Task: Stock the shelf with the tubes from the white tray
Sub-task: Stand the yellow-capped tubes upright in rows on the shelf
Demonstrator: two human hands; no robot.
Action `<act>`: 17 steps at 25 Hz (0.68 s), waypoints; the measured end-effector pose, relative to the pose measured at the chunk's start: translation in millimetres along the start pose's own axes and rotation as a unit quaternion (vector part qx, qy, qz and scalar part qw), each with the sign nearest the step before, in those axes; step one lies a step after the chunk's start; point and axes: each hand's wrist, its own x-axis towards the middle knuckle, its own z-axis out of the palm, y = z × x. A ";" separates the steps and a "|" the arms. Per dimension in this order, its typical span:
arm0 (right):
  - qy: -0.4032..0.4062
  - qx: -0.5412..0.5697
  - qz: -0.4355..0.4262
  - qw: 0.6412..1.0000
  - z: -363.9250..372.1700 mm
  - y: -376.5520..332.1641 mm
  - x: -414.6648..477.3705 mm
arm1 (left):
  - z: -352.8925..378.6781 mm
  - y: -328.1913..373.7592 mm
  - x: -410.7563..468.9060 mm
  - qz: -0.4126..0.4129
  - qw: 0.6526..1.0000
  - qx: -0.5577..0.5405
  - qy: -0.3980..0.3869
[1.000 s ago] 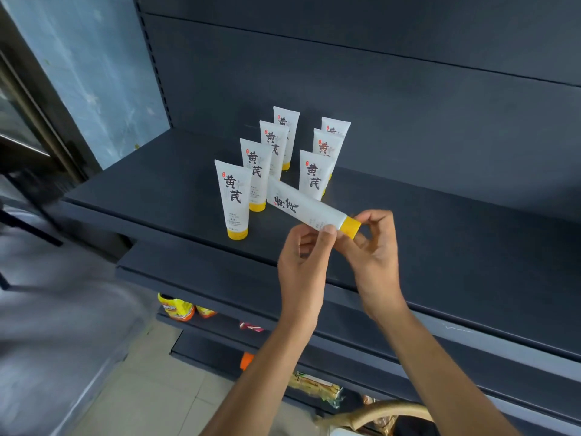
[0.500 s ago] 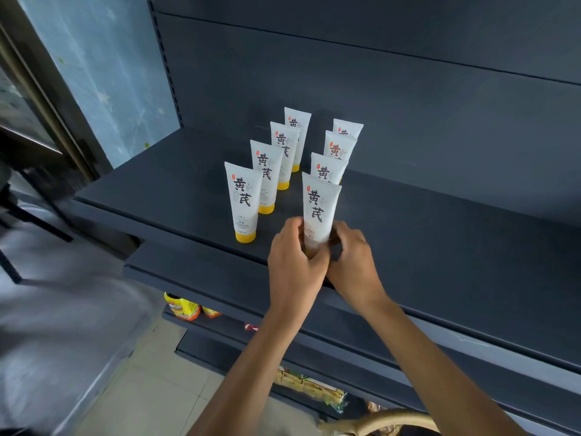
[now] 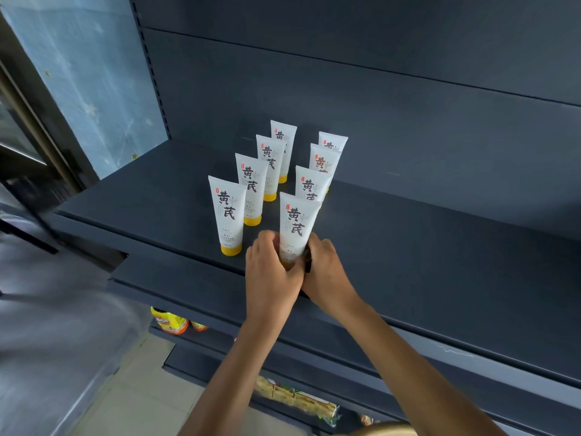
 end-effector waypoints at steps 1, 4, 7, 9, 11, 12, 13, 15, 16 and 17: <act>0.003 0.000 -0.005 1.000 0.1 -0.5 -1.2 | 0.2 -0.4 -0.4 -0.002 1.000 0.001 0.000; 0.006 -0.002 0.004 1.000 -1.3 -2.8 -6.7 | -0.3 -0.2 -1.3 -0.008 1.000 0.008 0.002; 0.010 -0.004 0.013 1.000 -3.3 -7.0 -10.2 | -0.9 -1.8 -2.2 -0.011 1.000 0.014 -0.003; 0.009 -0.010 0.017 1.000 -3.3 -8.9 -10.6 | -1.7 -2.1 -2.4 -0.013 1.000 0.014 -0.006; 0.012 -0.015 0.021 1.000 -3.3 -10.0 -10.4 | -2.4 -2.0 -3.5 -0.009 1.000 0.012 -0.005; 0.015 -0.018 0.021 1.000 -2.8 -10.0 -10.8 | -2.5 -2.0 -4.5 -0.007 1.000 0.012 -0.004; 0.018 -0.020 0.020 0.999 -2.4 -10.5 -11.8 | -2.6 -2.2 -5.7 -0.006 1.000 0.012 -0.002; 0.026 -0.023 0.018 0.999 -4.1 -11.3 -15.5 | -4.1 -1.3 -9.0 -0.007 1.000 0.005 -0.001; 0.031 -0.027 0.018 0.999 -6.8 -11.6 -18.8 | -5.5 -0.9 -11.8 -0.010 1.000 -0.005 0.002; 0.037 -0.036 0.017 0.999 -11.4 -10.8 -22.7 | -7.1 -0.3 -15.7 -0.013 1.000 -0.022 0.011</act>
